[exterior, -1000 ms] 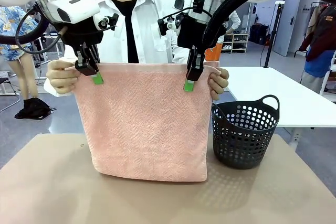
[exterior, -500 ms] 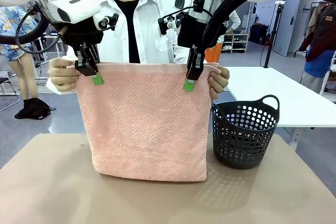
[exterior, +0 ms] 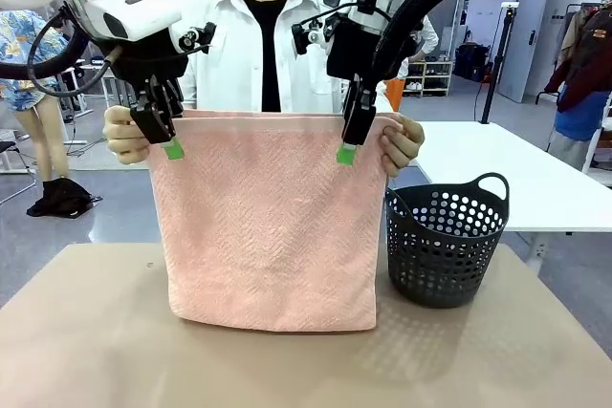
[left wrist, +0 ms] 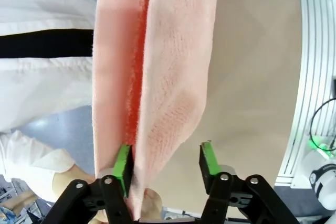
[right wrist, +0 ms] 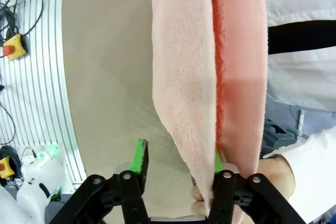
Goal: Fold the towel.
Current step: Release the end of the 100 cm Hotel Towel you were holding and grab the top end of the folded side.
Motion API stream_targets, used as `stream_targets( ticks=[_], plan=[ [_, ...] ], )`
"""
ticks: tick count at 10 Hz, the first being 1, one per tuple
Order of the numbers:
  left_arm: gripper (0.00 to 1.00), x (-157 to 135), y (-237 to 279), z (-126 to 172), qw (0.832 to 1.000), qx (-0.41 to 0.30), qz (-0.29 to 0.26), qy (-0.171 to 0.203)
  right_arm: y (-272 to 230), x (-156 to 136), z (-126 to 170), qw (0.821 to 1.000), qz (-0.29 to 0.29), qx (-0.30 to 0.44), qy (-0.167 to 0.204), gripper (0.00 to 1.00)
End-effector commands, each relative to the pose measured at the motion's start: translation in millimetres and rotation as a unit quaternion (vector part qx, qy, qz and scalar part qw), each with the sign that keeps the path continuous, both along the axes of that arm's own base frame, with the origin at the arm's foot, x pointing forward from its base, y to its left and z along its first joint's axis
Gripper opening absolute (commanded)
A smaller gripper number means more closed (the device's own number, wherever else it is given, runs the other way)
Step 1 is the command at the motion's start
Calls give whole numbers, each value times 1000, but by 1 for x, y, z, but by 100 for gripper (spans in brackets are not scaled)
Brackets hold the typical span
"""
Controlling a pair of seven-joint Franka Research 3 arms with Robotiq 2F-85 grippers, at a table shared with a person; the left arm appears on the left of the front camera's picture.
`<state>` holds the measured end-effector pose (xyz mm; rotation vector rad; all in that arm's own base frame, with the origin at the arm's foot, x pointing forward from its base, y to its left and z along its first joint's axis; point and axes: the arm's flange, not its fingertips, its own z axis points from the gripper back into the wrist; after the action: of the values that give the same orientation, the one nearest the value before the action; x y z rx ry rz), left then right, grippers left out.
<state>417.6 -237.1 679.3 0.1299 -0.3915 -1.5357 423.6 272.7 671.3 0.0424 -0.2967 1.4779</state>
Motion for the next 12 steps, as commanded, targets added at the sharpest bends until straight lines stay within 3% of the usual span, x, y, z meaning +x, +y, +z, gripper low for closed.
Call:
stream_targets(
  ticks=[1, 2, 3, 5, 10, 12],
  plan=[
    [82, -8, 4, 9, 999, 8, 5, -40, -5, -11, 10, 999, -18, -2, -35, 100],
    [91, -15, 4, 17, 998, 9, 11, -63, -7, -18, 17, 998, -19, -2, -54, 93],
    [100, -23, 5, 27, 996, 5, 12, -85, -8, -24, 25, 998, -16, 2, -68, 100],
    [100, -27, 5, 40, 994, 0, 19, -110, -8, -28, 36, 996, -7, -5, -86, 100],
    [100, 6, -6, 40, 997, 12, 1, -82, 6, 4, 44, 996, -6, -23, -81, 95],
    [100, 25, -12, 30, 998, 18, 3, -56, 10, 21, 36, 998, -1, -23, -50, 95]
  ],
)
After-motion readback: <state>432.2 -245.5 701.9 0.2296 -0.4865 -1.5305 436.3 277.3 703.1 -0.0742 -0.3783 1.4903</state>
